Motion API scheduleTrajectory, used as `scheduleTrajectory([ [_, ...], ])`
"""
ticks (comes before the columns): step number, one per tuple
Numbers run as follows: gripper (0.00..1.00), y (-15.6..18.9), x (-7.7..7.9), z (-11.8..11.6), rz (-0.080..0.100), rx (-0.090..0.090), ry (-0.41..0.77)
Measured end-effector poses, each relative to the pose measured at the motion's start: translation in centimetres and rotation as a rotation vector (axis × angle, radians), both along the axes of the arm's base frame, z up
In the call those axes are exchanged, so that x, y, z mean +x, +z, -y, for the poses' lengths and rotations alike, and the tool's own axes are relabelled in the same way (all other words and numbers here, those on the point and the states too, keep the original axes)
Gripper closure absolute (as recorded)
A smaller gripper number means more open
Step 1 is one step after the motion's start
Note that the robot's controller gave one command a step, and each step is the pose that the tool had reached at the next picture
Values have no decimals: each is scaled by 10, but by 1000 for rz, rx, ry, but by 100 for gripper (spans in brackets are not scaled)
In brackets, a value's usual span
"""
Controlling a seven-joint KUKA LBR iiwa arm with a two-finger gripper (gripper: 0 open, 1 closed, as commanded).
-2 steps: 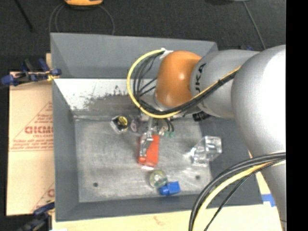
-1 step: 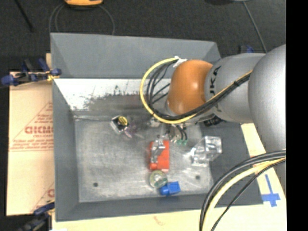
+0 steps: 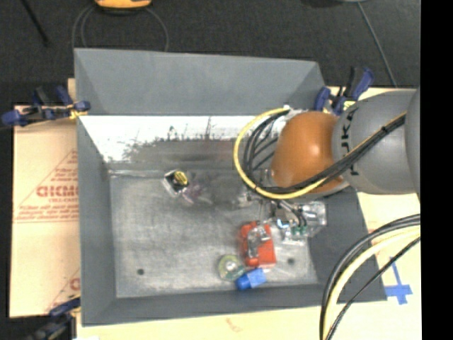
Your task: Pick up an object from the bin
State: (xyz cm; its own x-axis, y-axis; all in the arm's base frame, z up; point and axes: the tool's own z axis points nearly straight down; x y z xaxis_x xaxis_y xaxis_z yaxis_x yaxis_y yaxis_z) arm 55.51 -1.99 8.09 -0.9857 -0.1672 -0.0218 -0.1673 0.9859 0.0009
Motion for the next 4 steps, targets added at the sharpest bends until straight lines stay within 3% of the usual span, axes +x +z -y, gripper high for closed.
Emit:
scheduleTrajectory([
  [1, 100, 1, -4, 1, -24, -2, 0],
  [2, 100, 159, 31, 53, -8, -12, 307],
  [3, 100, 58, 30, 38, -21, -3, 29],
  [4, 0, 60, 31, 39, -18, -3, 26],
])
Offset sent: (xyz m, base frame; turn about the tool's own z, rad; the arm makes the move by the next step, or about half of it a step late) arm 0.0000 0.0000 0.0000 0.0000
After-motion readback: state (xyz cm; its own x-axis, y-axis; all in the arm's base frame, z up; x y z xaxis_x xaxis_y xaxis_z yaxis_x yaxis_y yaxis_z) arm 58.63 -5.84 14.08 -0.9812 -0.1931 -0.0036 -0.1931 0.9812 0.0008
